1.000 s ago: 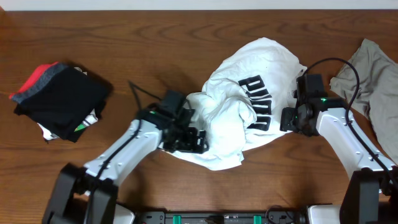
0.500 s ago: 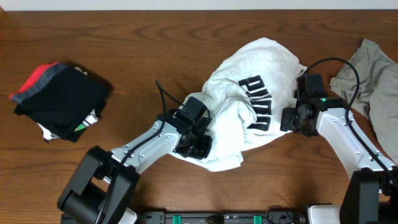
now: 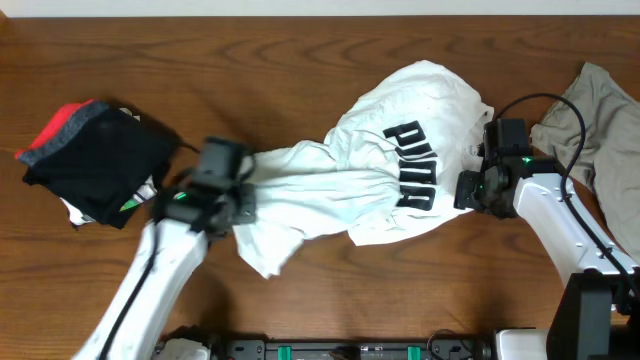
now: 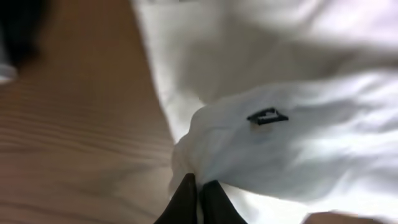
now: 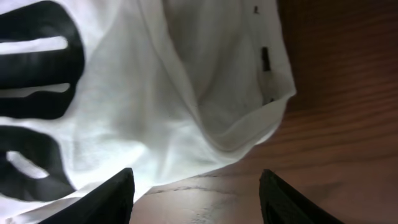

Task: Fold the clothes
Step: 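Grasp the left edge of the t-shirt with the left gripper, then pull the t-shirt apart, left gripper left, right gripper right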

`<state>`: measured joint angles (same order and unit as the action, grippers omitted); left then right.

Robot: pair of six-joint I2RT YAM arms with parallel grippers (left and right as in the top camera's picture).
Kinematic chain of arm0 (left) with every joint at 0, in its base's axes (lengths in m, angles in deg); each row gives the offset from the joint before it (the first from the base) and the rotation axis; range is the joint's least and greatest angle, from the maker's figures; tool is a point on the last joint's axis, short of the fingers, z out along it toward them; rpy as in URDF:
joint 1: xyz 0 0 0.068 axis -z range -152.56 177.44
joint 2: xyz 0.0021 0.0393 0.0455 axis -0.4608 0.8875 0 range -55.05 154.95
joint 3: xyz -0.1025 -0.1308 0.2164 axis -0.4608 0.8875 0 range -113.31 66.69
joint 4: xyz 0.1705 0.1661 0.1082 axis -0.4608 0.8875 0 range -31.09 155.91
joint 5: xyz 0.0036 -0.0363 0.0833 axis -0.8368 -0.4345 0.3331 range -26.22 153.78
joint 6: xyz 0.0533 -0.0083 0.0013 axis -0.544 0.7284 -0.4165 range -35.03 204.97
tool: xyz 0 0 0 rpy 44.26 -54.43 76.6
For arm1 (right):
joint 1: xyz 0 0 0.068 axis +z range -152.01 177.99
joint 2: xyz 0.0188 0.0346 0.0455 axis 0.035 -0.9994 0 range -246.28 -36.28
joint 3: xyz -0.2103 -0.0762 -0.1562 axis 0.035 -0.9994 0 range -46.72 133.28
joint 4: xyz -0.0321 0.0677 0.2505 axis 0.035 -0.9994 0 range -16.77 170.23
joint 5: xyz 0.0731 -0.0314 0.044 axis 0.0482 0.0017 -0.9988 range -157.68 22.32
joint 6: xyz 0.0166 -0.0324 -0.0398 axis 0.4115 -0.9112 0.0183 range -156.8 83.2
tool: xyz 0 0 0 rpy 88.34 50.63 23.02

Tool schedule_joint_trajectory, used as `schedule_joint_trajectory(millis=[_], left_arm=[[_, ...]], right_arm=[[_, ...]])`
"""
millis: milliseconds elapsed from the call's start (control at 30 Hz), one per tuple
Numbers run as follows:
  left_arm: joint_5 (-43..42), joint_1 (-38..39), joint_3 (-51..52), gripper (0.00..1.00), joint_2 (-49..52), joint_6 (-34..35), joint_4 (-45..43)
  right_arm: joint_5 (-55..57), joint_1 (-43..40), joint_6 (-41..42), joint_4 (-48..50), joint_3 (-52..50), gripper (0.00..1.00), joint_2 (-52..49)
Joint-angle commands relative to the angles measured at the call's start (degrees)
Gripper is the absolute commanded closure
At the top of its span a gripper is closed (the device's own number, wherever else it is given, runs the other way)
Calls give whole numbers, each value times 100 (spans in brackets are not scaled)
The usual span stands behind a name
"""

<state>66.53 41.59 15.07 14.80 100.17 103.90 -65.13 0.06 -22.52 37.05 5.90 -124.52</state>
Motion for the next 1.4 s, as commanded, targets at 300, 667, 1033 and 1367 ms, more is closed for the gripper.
schedule_joint_trajectory(millis=[300,667,1033,1367], left_arm=[[697,-750,-114,94,-584,-7,-229],[704,-750,-168,94,-1047,-20,-706],[1904,-750,-168,94,-1379,-42,-852],[1893,-750,-166,94,-1379,-26,-866]], right_arm=[[-280,-28,-164,142,-138,37,-22],[-304,-28,-170,905,-592,36,-26],[-326,-28,-168,2017,-1228,37,-26],[-317,-28,-166,2826,-1779,90,-26]])
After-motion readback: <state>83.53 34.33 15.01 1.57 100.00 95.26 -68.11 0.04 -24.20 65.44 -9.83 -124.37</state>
